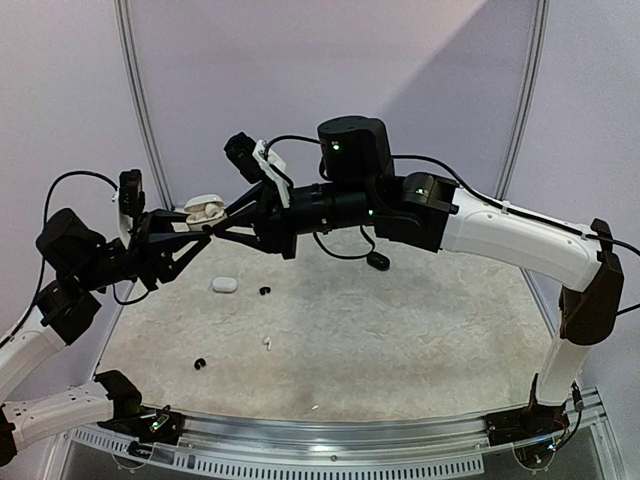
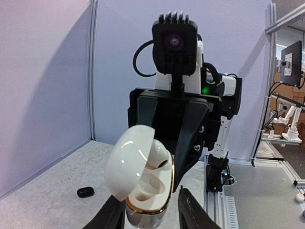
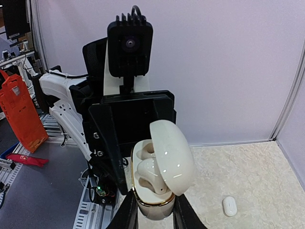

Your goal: Insert the wireless bluetooth earbuds into the charging case

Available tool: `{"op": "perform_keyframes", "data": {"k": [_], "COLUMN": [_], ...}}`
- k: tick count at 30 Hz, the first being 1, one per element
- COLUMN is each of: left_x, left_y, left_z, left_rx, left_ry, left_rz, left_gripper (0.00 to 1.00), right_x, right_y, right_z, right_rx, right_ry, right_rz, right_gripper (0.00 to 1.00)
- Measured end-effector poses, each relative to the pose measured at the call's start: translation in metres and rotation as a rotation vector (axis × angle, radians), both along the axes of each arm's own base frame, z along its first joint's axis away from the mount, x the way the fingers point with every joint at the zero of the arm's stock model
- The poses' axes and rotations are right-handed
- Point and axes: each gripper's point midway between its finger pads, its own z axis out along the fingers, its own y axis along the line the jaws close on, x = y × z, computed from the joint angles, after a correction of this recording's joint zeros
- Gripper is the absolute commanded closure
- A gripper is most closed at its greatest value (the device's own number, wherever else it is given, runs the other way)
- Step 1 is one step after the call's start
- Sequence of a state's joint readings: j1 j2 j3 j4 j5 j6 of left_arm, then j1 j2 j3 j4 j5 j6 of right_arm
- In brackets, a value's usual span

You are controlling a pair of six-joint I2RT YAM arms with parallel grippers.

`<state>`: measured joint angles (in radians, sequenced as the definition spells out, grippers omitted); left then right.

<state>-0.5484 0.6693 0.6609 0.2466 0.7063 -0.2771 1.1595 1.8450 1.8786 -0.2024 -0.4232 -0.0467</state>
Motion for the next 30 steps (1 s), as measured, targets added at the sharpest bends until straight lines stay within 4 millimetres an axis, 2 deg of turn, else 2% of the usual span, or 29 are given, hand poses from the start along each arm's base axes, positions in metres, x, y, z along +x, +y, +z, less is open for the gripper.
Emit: {"op": "perform_keyframes", "data": {"k": [3, 10, 15, 19, 23, 30], "left_x": [0.0009, 0.0001, 0.0009, -0.0007, -0.0014, -0.0023], "left_y": [0.0006, 0.0008, 0.0005, 0.0005, 0.0006, 0.0013], "left_z": [0.0004, 0.0001, -0.0028, -0.002, -0.0011, 0.0051], "left_rx": [0.0, 0.0, 0.004, 0.002, -0.002, -0.031], "left_ry": [-0.004, -0.007, 0.005, 0.004, 0.005, 0.02], "left_rz": [0.009, 0.007, 0.007, 0.001, -0.002, -0.01], "left_gripper": [0.77, 0.69, 0.76, 0.78, 0.7, 0.69], "right_x": [-0.0001, -0.0002, -0.0004, -0.0006, -0.0006, -0.0005], "right_y": [-0.0001, -0.0003, -0.001, -0.0014, -0.0014, -0.0013], "right_z": [0.0002, 0.0008, 0.0031, 0.0041, 0.0047, 0.005], "right_rx": [0.0, 0.002, 0.007, 0.009, 0.011, 0.012], "right_ry": [0.001, 0.008, 0.005, 0.004, 0.006, 0.006], "right_rz": [0.0, -0.001, -0.002, -0.001, -0.002, -0.002], "right_gripper": [1.0, 1.0, 1.0, 1.0, 1.0, 1.0]}}
